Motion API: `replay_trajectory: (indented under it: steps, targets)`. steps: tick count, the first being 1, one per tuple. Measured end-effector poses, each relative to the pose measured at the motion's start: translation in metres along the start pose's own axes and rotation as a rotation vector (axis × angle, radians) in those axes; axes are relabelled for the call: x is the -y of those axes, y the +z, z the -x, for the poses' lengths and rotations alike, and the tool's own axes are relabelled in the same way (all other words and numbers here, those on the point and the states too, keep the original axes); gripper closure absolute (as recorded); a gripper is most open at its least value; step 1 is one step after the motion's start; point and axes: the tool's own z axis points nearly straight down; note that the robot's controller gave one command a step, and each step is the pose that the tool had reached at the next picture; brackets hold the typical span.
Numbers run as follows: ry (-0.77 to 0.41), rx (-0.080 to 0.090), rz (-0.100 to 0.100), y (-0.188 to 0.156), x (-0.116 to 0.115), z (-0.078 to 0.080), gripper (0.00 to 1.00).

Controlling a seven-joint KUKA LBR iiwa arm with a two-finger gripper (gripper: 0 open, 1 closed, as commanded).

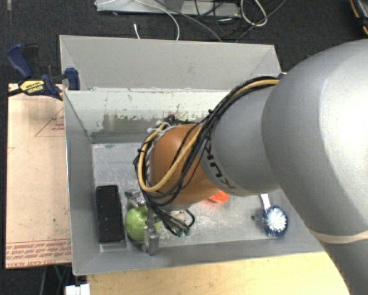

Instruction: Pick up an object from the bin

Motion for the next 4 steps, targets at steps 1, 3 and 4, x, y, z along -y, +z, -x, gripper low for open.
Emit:
replay_trajectory:
  steps: [1, 3, 4]
  targets:
    - [0.533, -0.012, -0.011, 0.004, 0.012, -0.003, 0.0]
    - [0.036, 0.014, 0.001, 0.001, 0.017, -0.005, 1.0]
    - [0.035, -0.004, 0.0, -0.027, 0.017, -0.009, 1.0]
